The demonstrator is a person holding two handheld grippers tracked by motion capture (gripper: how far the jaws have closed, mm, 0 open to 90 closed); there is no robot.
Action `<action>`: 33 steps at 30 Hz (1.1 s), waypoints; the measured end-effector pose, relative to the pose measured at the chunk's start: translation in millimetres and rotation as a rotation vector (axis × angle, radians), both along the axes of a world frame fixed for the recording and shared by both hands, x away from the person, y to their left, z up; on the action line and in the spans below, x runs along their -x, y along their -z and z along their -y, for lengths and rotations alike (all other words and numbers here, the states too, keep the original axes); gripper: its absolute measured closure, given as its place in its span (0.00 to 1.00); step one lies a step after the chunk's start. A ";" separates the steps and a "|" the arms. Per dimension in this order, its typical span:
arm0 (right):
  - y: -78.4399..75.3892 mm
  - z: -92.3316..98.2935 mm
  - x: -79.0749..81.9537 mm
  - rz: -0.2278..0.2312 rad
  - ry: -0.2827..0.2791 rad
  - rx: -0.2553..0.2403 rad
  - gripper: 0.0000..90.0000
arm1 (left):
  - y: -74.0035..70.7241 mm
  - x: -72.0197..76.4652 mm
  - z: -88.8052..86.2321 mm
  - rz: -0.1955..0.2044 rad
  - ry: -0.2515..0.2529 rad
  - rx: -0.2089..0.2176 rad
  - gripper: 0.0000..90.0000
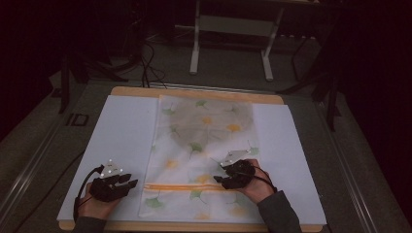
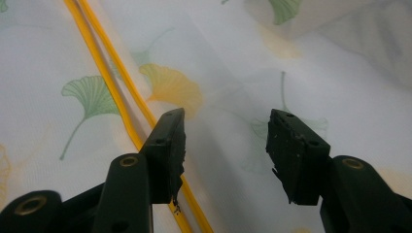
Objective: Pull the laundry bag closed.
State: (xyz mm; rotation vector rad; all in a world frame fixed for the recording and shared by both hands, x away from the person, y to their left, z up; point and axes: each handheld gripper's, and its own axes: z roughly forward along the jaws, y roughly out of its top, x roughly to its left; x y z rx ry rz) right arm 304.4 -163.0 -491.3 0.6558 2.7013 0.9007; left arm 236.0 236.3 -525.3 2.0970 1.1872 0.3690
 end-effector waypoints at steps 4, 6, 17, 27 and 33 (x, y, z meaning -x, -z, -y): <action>1.9 -7.9 -0.5 -0.004 -0.017 0.003 0.53 | 0.5 0.2 2.4 -0.008 0.011 -0.013 0.69; 2.4 -12.3 -0.9 0.000 -0.038 0.009 0.53 | 0.7 1.2 3.5 -0.012 0.018 -0.009 0.69; 0.1 -39.8 -0.7 -0.005 -0.092 -0.017 0.53 | -1.5 3.8 8.7 0.001 0.041 -0.015 0.69; 0.3 -61.8 -1.1 -0.003 -0.141 -0.017 0.54 | -1.9 3.4 12.6 0.002 0.057 -0.014 0.69; 1.5 -74.2 -1.4 -0.006 -0.171 -0.017 0.54 | -1.8 3.2 16.2 0.003 0.072 -0.016 0.69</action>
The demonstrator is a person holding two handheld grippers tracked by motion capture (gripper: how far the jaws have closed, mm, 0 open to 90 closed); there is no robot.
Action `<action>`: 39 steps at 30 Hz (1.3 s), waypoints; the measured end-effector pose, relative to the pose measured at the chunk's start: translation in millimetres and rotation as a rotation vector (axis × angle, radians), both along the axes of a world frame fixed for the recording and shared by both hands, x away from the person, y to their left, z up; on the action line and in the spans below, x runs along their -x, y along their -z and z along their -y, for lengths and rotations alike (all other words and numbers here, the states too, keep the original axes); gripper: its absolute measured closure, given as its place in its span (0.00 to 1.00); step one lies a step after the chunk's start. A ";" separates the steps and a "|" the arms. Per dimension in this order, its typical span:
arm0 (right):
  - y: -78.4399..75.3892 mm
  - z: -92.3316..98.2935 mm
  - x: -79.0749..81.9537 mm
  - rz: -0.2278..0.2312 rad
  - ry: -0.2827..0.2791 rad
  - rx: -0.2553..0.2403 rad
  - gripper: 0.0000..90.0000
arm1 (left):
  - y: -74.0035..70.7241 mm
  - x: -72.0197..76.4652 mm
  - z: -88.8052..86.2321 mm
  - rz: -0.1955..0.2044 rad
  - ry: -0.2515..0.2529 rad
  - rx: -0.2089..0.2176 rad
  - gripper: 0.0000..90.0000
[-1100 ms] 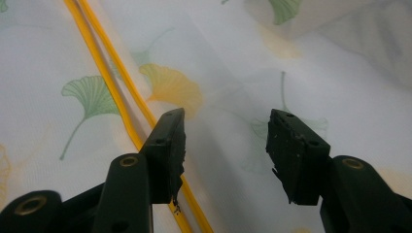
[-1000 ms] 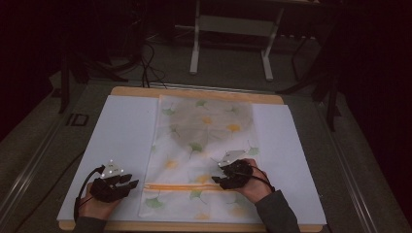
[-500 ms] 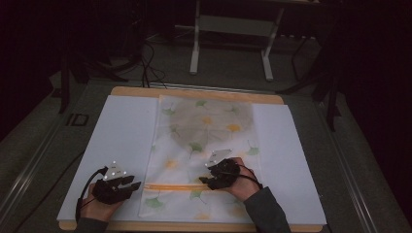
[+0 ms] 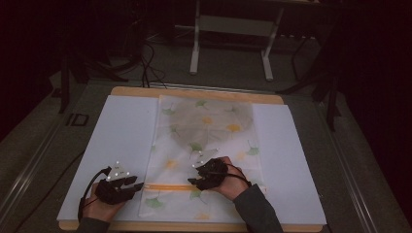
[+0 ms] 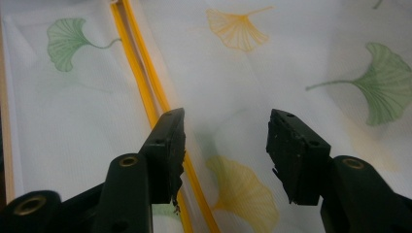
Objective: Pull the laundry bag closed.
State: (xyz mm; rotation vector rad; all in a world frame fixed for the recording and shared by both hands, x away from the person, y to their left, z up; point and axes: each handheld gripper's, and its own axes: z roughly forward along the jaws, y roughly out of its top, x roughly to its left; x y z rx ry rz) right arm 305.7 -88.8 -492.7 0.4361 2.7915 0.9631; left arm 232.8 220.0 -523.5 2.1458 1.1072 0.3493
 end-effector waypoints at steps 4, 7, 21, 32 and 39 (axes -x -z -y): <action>-1.3 -5.5 0.6 -0.002 -0.011 0.003 0.54 | -0.2 -0.5 2.2 0.000 0.005 0.002 0.69; -2.0 -9.4 0.8 0.000 -0.024 0.004 0.54 | 0.0 -1.1 4.0 -0.002 0.008 0.004 0.69; -3.0 -26.5 2.0 -0.003 -0.064 -0.001 0.54 | 1.0 -5.0 8.7 -0.002 0.015 0.019 0.68; -1.4 -45.7 4.7 -0.013 -0.125 0.007 0.55 | -2.4 -3.0 1.1 0.010 0.001 0.043 0.68; -0.1 -58.5 2.8 -0.021 -0.163 0.017 0.58 | -3.8 -3.0 -5.5 0.016 -0.020 0.053 0.68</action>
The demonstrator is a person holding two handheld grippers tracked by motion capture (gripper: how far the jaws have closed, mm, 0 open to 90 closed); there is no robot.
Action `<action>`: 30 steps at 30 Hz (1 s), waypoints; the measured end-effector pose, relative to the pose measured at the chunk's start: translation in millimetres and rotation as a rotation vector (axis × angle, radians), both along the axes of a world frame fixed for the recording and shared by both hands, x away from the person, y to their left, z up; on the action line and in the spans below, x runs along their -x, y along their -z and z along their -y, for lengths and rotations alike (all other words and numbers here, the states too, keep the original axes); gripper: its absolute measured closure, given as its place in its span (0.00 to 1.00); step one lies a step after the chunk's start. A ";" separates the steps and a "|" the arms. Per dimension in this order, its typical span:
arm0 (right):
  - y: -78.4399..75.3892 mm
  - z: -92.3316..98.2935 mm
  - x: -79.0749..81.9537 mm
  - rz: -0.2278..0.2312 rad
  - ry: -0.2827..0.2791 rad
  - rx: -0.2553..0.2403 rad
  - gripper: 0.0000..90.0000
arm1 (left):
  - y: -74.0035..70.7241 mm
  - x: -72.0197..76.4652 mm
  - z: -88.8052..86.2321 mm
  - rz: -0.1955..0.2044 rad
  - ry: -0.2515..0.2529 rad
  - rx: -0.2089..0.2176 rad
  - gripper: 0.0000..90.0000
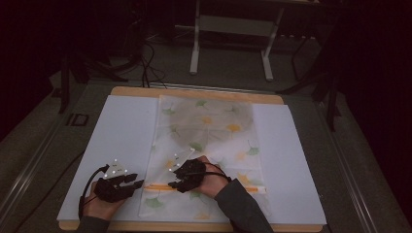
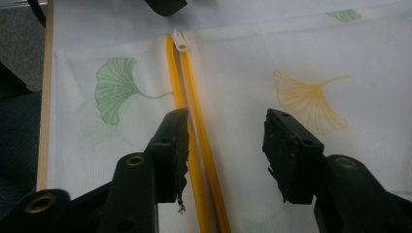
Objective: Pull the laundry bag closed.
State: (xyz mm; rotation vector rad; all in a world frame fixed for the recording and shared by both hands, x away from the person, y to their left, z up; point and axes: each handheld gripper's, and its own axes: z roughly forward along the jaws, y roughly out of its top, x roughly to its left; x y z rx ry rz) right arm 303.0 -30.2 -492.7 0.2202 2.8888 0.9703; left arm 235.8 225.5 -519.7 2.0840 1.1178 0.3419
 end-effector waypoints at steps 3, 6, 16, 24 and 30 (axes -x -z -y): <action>-0.3 -4.3 -0.8 0.004 -0.012 0.002 0.58 | -0.2 -0.1 -1.6 0.002 -0.006 0.001 0.68; -0.2 -7.9 -1.7 0.005 -0.020 0.007 0.59 | -0.5 -0.2 -3.0 0.002 -0.010 0.001 0.68; -0.1 -18.2 -4.3 0.006 -0.047 0.027 0.61 | -2.1 -0.5 -13.4 0.012 -0.045 0.013 0.68; 1.1 -28.4 -5.2 0.007 -0.083 0.048 0.65 | -2.6 -0.6 -20.5 0.019 -0.074 0.021 0.68; 4.2 -35.1 -5.4 -0.002 -0.096 0.055 0.66 | -2.8 -0.7 -23.6 0.018 -0.081 0.020 0.68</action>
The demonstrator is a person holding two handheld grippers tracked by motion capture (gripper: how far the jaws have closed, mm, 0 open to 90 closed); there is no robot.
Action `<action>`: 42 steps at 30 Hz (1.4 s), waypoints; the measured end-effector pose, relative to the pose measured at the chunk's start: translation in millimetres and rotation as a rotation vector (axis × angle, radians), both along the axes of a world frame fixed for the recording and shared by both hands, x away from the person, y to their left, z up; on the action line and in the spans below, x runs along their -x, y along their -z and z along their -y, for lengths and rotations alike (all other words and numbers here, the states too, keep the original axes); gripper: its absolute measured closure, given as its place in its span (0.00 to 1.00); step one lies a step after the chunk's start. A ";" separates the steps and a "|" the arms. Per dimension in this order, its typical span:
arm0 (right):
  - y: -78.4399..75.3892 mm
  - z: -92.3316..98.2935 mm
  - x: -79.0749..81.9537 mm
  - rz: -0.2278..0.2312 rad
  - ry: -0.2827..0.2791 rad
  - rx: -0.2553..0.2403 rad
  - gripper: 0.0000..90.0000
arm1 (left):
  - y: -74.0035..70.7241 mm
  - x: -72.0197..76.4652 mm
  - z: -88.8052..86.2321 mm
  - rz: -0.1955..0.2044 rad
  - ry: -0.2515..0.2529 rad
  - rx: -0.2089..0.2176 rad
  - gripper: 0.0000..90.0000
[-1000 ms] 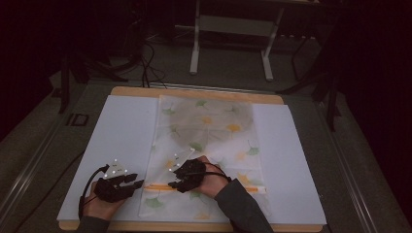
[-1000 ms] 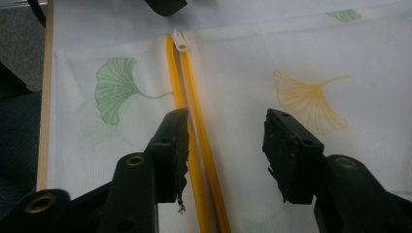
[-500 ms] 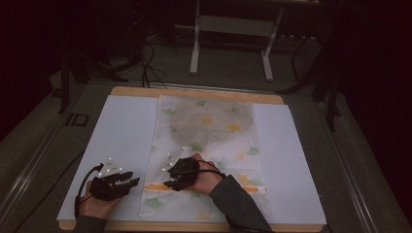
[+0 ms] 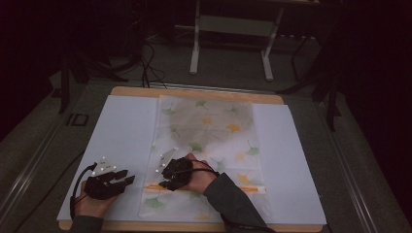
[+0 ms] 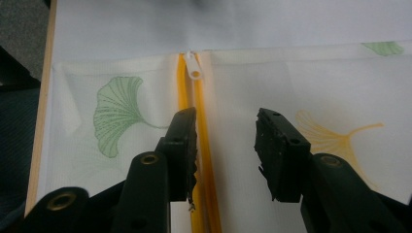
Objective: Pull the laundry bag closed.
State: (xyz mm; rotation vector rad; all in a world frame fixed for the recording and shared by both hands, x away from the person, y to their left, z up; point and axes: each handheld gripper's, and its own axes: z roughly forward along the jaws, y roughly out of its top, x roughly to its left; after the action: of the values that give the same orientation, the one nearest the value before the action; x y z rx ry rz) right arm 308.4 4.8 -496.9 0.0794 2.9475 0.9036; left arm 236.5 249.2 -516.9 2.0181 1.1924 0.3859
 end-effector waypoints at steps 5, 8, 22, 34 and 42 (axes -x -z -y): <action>2.3 -5.3 1.5 -0.009 -0.015 0.010 0.68 | 0.4 -0.2 -0.4 -0.001 -0.006 0.000 0.68; 3.0 -9.0 2.3 -0.013 -0.027 0.014 0.70 | 0.4 -0.3 -0.6 -0.001 -0.007 -0.003 0.68; 7.7 -27.9 6.8 -0.021 -0.065 0.043 0.77 | 0.6 -0.1 -2.6 0.002 -0.015 -0.006 0.67; 11.7 -44.2 8.7 -0.019 -0.084 0.073 0.81 | 0.8 0.1 -3.0 0.000 -0.015 -0.007 0.66; 14.4 -50.9 8.2 -0.024 -0.084 0.109 0.86 | 0.8 0.3 -3.5 0.001 -0.016 -0.006 0.66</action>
State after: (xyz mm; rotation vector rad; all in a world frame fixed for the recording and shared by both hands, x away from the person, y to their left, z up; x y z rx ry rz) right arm 300.2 55.7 -511.4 -0.0389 3.0357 0.7540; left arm 236.2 252.6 -517.7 2.0142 1.2093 0.3987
